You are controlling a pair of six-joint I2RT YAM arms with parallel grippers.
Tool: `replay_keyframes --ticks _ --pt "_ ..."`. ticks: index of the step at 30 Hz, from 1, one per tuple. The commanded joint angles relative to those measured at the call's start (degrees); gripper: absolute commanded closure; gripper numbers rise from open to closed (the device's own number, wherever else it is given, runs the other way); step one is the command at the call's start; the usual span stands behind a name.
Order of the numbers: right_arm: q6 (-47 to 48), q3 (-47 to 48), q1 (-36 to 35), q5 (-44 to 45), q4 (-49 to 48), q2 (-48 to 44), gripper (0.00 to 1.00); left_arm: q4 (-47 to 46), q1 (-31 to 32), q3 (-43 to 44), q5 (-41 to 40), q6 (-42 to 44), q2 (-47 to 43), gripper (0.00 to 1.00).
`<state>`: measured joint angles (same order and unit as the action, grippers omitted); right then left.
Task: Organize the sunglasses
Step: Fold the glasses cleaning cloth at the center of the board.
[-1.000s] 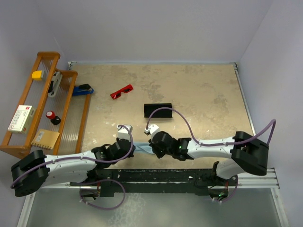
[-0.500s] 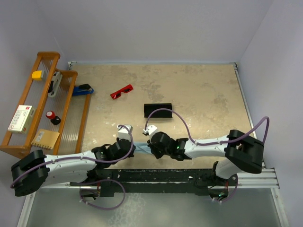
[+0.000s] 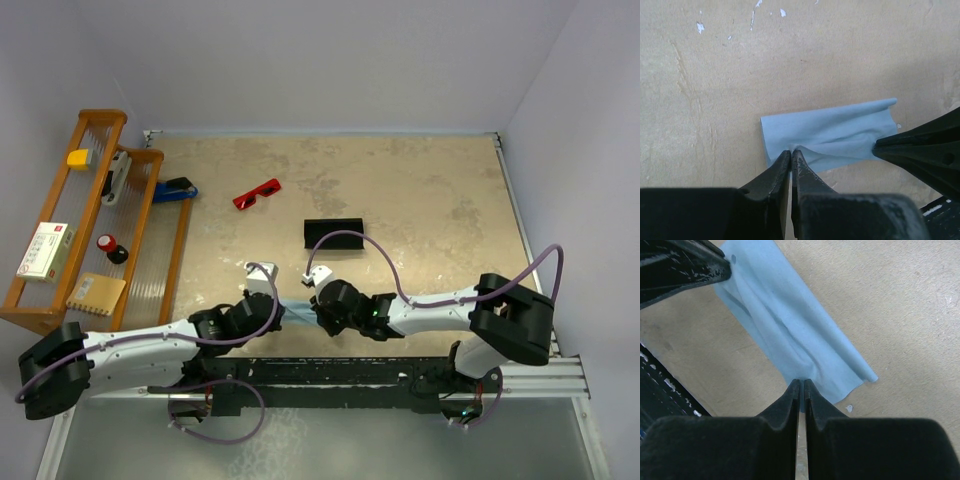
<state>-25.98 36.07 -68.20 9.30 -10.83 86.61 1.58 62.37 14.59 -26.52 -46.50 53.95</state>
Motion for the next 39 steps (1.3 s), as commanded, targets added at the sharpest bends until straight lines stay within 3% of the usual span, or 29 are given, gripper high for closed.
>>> replay_keyframes --ticks 1,5,11,28,39 --pt "-0.74 -1.31 -0.22 -0.68 -0.39 0.21 0.91 4.46 0.3 4.31 -3.32 0.26 -3.35 0.97" --pt "-0.74 -1.59 -0.22 -0.65 -0.34 0.31 0.91 6.3 0.23 5.55 -3.76 0.45 -5.31 0.96" --pt "-0.74 -1.51 -0.23 -0.86 -0.26 0.47 0.91 5.63 0.37 5.05 -3.37 0.31 -3.65 0.86" --pt "-0.48 -1.05 -0.2 -0.56 0.36 0.92 0.9 -3.77 1.27 3.42 1.71 -2.6 1.66 0.91" --pt "-0.57 -1.27 -0.21 -0.76 -0.13 1.63 0.9 -2.46 3.22 1.43 0.22 -6.91 1.41 0.93"
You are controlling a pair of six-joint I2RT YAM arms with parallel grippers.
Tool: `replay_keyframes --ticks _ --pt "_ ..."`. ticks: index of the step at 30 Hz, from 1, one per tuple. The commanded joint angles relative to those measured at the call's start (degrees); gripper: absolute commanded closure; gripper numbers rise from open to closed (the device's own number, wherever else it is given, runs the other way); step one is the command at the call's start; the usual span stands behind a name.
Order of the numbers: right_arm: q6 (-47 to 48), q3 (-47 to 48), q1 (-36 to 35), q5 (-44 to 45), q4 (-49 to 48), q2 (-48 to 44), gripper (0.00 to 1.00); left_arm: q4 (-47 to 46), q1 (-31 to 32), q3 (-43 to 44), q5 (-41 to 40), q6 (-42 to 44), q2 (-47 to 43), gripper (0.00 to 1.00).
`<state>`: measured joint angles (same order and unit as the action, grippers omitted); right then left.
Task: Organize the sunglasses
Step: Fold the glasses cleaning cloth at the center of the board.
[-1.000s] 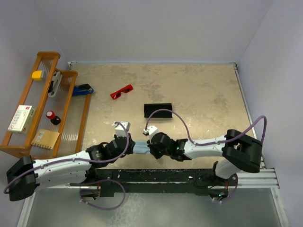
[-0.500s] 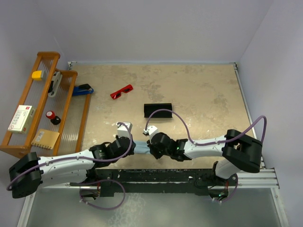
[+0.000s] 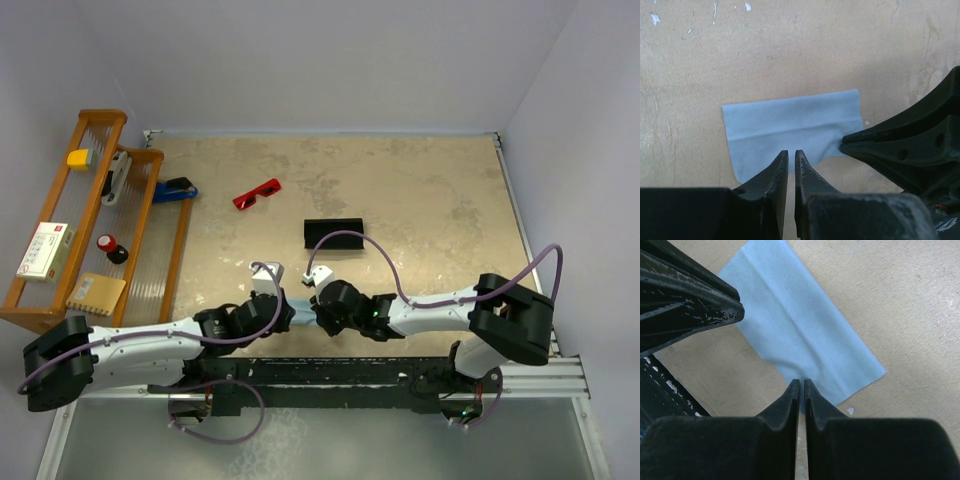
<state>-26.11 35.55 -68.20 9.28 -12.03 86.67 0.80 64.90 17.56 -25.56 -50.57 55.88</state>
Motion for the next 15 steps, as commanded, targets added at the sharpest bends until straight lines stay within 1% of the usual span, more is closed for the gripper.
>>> replay_keyframes --ticks 1,8,15 --pt "-0.51 -0.76 -0.26 -0.67 1.04 1.57 0.9 -1.68 0.75 -1.87 -0.91 -3.27 -0.58 0.93" --pt "-0.52 -0.92 -0.18 -0.71 0.96 1.52 0.9 -1.56 0.94 -3.56 -2.1 -4.71 -0.14 0.93" --pt "-0.33 -0.78 -0.19 -0.81 1.86 1.29 0.9 -2.44 0.95 -3.37 -4.05 -4.71 2.96 0.93"
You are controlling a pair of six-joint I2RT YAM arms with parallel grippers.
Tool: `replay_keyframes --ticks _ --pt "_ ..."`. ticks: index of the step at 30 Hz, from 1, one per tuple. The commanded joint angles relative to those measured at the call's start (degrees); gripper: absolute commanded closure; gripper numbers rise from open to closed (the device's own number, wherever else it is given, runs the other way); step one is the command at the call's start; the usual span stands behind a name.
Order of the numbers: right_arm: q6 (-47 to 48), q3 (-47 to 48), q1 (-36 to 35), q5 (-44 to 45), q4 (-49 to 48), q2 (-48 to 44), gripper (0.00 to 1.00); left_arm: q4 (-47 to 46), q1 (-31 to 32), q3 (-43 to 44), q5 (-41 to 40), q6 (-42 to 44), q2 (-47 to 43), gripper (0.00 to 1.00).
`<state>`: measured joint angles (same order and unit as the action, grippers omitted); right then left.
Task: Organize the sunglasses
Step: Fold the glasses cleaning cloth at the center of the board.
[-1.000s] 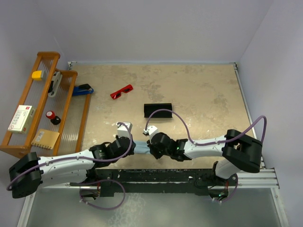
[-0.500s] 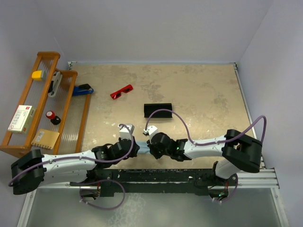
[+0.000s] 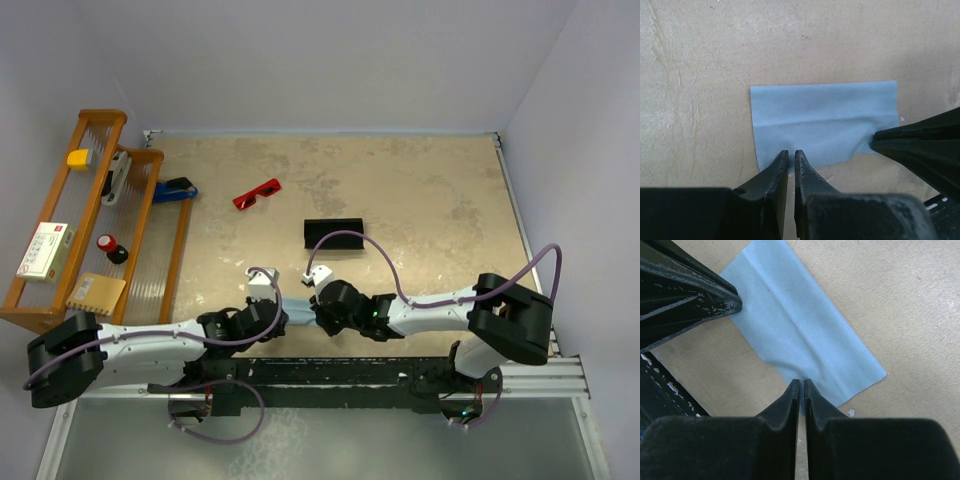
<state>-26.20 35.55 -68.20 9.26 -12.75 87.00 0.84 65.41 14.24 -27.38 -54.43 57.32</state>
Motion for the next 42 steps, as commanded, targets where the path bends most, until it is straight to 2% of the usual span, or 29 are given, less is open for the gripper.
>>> replay_keyframes --ticks 1,7,15,25,42 --pt "-0.26 -0.9 -0.21 -0.55 2.78 0.78 0.9 -2.63 0.45 -0.01 -2.24 -0.85 2.08 0.93" --pt "-0.23 -1.58 -0.25 0.08 4.18 -0.37 0.9 -2.68 0.5 -0.22 -2.36 -1.41 3.87 0.93" --pt "-0.86 -4.04 -0.26 1.03 7.65 -3.21 0.89 1.03 0.49 -0.12 -3.78 -1.46 1.13 0.93" --pt "-1.17 -4.49 -0.21 1.21 7.69 -2.91 0.89 0.97 0.46 0.7 -3.21 -1.29 1.9 0.93" --pt "-2.65 -3.55 -0.13 8.27 13.84 -3.65 0.88 -0.91 0.6 1.25 -2.64 -1.21 3.15 0.93"
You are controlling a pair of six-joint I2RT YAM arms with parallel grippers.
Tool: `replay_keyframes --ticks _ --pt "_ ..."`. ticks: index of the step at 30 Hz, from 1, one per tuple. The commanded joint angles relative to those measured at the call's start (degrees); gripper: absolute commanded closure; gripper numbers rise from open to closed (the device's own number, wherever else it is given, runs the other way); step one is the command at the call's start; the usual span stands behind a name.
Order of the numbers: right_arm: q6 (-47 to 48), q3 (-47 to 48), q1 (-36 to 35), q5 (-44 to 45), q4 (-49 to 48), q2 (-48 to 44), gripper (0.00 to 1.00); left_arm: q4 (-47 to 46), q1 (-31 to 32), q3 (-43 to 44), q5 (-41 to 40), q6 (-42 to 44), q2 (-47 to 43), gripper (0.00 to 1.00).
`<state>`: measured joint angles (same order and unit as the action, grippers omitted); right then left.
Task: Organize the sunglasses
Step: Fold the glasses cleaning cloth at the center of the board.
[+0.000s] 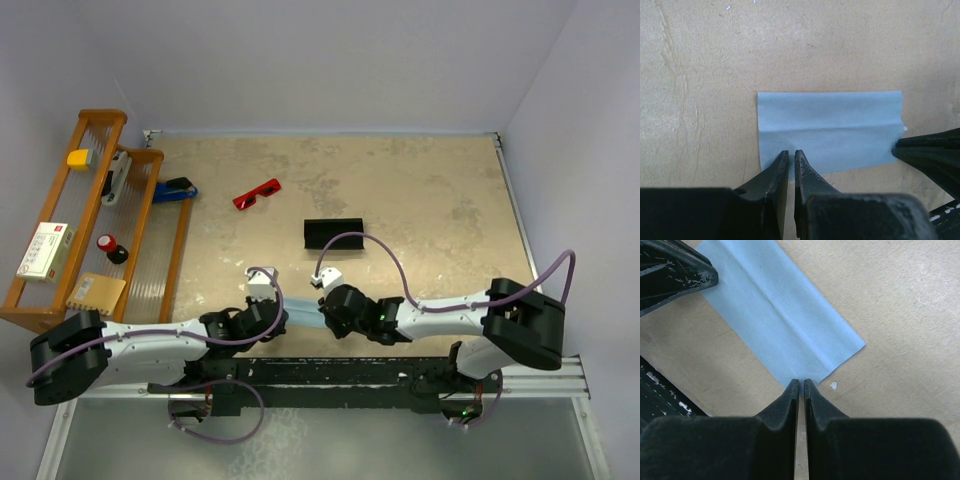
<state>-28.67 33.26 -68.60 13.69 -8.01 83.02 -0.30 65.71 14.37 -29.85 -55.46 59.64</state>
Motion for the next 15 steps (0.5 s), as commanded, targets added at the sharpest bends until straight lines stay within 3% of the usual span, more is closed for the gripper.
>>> replay_keyframes --ticks 1,15 --pt "0.0 -1.34 0.18 4.25 9.15 0.11 0.88 0.14 0.27 1.18 -0.21 -0.14 0.9 0.93" --pt "0.46 -0.24 0.2 6.39 7.13 -9.42 0.76 8.43 1.04 8.39 -2.94 1.31 -2.82 0.9"
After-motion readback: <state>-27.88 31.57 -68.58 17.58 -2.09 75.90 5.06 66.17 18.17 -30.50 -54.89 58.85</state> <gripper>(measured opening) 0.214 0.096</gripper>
